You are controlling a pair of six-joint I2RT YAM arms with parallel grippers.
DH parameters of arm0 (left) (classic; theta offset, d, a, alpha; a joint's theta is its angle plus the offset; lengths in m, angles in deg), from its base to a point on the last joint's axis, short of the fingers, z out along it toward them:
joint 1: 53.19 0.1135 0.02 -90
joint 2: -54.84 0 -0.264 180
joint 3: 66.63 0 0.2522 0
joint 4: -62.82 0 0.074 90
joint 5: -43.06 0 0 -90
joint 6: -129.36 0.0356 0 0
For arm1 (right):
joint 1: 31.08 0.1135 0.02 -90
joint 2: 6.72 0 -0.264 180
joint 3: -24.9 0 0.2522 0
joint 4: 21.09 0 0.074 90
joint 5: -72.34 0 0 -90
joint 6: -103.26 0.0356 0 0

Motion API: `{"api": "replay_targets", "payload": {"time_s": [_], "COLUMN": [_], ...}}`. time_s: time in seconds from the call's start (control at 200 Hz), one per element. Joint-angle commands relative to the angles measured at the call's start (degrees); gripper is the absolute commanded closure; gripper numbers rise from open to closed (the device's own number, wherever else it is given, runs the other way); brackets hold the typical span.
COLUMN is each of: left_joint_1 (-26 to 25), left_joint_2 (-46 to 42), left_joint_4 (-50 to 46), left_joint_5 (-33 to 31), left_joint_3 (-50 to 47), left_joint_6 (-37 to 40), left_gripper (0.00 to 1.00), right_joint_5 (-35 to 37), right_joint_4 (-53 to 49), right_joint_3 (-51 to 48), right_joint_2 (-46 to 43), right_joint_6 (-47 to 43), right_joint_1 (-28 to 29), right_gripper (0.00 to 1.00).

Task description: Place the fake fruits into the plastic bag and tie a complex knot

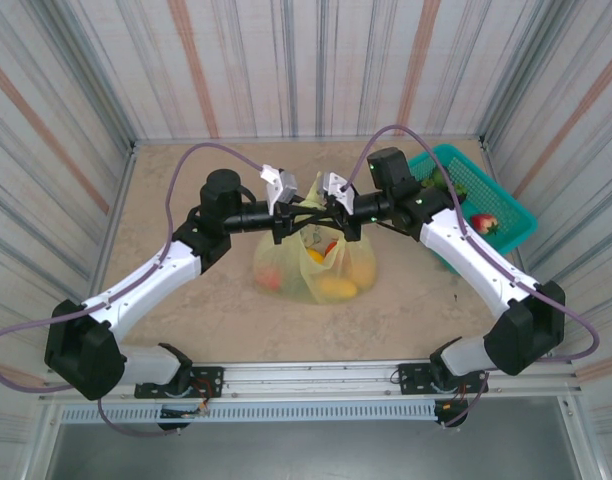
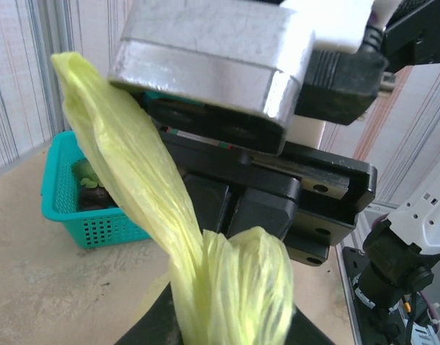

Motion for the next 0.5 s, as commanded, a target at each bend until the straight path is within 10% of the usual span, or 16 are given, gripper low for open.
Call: {"api": "replay_targets", "payload": {"time_s": [0.0, 0.175, 0.346, 0.496], "left_joint_1": [-0.65, -0.48, 0.80, 1.19], "left_joint_2": [-0.13, -0.55, -0.91, -0.64], "left_joint_4": [1.77, 0.89, 4.62, 8.05], "left_joint_5": [0.38, -1.37, -1.66, -2.05], "left_joint_3": [-0.71, -1.09, -2.46, -3.60], "left_joint_6": [-0.42, 0.33, -3.12, -6.60], "left_gripper": [0.84, 1.00, 1.00, 1.00], "right_joint_5": [-1.53, -0.25, 7.60, 20.12], "right_joint_4": [0.79, 1.63, 9.86, 22.54], "right_joint_3": [-0.88, -2.07, -8.38, -16.47], "right_joint_2": [0.39, -0.89, -5.26, -10.13], "right_joint_6": [1.14, 1.71, 4.23, 5.12], "right_joint_1": [1.35, 1.38, 1.24, 3.00], "right_gripper": [1.00, 1.00, 0.53, 0.45]}}
